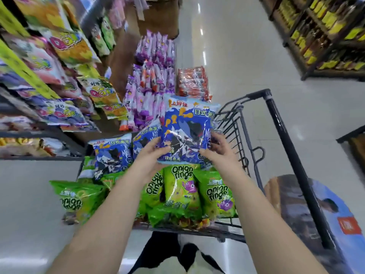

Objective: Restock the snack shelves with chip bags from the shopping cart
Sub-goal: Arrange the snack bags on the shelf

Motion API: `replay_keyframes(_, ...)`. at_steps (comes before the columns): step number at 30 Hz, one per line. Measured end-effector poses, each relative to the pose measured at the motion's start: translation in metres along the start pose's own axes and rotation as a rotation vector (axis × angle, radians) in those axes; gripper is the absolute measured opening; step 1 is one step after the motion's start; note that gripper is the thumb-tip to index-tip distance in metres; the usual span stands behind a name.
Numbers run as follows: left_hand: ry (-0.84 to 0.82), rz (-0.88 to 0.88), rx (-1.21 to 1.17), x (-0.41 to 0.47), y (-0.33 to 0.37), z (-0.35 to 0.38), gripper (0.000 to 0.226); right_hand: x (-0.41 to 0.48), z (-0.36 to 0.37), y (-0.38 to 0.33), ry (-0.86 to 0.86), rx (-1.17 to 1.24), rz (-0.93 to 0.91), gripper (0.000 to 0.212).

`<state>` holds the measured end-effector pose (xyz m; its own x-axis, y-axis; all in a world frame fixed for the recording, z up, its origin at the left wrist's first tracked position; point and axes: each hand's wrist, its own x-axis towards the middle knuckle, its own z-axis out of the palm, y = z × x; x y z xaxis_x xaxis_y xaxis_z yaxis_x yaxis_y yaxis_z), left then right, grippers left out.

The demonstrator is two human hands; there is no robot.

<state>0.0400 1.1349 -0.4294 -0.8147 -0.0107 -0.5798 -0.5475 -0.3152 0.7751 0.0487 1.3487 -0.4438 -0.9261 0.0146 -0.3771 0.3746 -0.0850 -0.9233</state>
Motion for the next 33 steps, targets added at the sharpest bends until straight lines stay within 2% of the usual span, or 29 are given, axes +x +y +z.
replay_keyframes(4, 0.136, 0.038, -0.192, -0.043, -0.012, -0.045, 0.028, -0.012, 0.036, 0.0, -0.22, -0.087, 0.008, 0.058)
replay_keyframes(8, 0.28, 0.17, -0.253, -0.084, -0.015, -0.109, 0.023, -0.028, 0.108, -0.002, -0.358, -0.063, -0.016, 0.049)
replay_keyframes(13, 0.493, 0.37, -0.26, -0.135, -0.002, -0.2, 0.024, -0.05, 0.224, -0.003, -0.533, -0.021, -0.038, 0.043)
replay_keyframes(19, 0.711, 0.552, -0.362, -0.192, 0.024, -0.337, 0.036, -0.088, 0.395, -0.001, -0.716, -0.025, -0.072, 0.043)
replay_keyframes(26, 0.845, 0.661, -0.333, -0.247, 0.078, -0.509, 0.035, -0.127, 0.595, 0.006, -0.832, -0.016, -0.1, 0.041)
replay_keyframes(33, 0.968, 0.693, -0.285, -0.258, 0.143, -0.643, 0.038, -0.139, 0.752, -0.003, -0.881, -0.01, -0.124, 0.036)
